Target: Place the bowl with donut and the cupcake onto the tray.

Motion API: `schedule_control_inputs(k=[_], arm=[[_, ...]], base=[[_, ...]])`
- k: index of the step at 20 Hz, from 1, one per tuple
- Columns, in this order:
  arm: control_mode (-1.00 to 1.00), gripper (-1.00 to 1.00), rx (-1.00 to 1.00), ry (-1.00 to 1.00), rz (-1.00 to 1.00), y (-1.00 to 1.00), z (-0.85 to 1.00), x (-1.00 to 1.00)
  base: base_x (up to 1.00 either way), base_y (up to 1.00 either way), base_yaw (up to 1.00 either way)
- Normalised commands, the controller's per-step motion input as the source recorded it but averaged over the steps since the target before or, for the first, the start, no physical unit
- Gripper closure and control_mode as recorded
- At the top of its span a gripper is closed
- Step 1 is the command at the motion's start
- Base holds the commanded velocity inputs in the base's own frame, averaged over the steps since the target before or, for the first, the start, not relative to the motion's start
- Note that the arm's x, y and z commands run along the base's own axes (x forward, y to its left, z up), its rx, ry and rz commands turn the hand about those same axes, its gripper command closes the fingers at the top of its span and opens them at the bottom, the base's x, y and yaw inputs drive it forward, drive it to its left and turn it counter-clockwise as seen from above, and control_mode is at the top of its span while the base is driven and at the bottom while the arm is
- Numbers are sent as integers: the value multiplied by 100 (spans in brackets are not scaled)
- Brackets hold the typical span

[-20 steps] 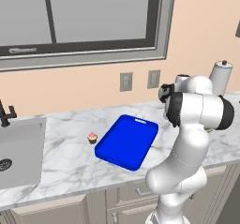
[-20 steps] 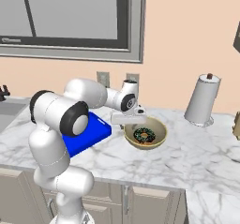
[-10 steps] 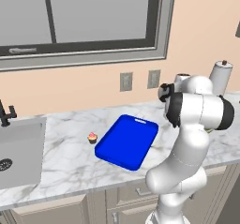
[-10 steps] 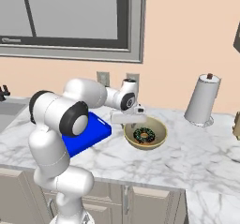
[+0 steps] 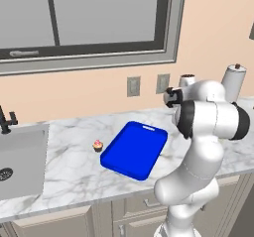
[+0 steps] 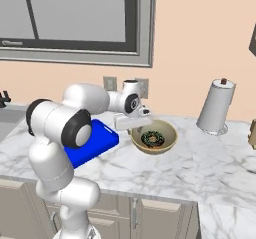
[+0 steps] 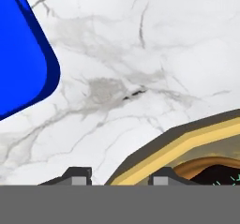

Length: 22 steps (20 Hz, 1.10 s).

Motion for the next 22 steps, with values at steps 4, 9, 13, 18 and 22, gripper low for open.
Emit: schedule_control_inputs(k=[4,9,13,18,22], arm=[[-100,100,-4,0,21,15,15,0],[-100,100,0,0,19,28,32,0],[-100,100,-1,0,17,41,19,-8],[-100,100,0,0,13,46,7,-15],[-100,100,0,0,15,51,9,-13]], base=[[0,0,0],[0,0,0],[0,0,0],[0,0,0],[0,0,0]])
